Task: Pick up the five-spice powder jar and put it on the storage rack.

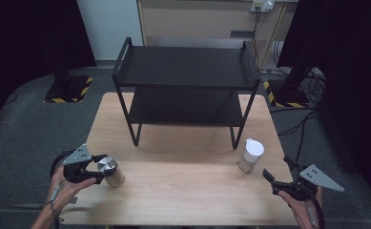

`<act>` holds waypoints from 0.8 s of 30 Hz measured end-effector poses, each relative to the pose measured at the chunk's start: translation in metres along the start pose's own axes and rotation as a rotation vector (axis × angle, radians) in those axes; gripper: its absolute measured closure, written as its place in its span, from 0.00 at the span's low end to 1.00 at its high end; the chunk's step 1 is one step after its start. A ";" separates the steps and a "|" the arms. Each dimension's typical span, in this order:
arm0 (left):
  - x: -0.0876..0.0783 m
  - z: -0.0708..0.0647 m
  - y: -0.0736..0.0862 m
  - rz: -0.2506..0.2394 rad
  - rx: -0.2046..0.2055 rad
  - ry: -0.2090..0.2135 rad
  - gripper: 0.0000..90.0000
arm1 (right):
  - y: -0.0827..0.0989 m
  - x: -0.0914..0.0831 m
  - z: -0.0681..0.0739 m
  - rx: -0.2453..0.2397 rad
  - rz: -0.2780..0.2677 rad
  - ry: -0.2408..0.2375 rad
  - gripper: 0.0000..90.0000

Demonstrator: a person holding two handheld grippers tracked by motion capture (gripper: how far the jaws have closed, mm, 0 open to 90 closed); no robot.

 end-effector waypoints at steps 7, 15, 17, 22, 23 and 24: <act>0.000 -0.010 -0.031 0.009 0.057 0.059 0.38 | 0.000 0.001 0.000 0.000 0.001 -0.005 0.04; 0.004 -0.018 -0.070 0.007 0.128 0.131 0.38 | 0.000 0.001 0.000 -0.001 0.000 -0.006 0.04; 0.005 -0.018 -0.077 -0.002 0.132 0.146 0.38 | 0.000 0.001 0.000 -0.001 -0.001 -0.006 0.04; 0.008 -0.020 -0.097 -0.020 0.133 0.193 0.38 | 0.000 0.000 -0.001 0.003 -0.005 -0.004 0.03; 0.009 -0.020 -0.101 -0.023 0.136 0.197 0.38 | 0.000 0.000 -0.001 0.003 -0.005 -0.004 0.03; 0.009 -0.021 -0.105 -0.023 0.141 0.202 0.38 | 0.000 0.000 -0.001 0.002 -0.004 -0.004 0.03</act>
Point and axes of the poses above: each handheld gripper's, and its own axes: x roughly forward along the jaws, y roughly out of its underside, z roughly to its left, the point moved 7 cm from there along x, roughly forward along the jaws, and after that the axes turned 2 degrees about -y, right-handed, at the moved point
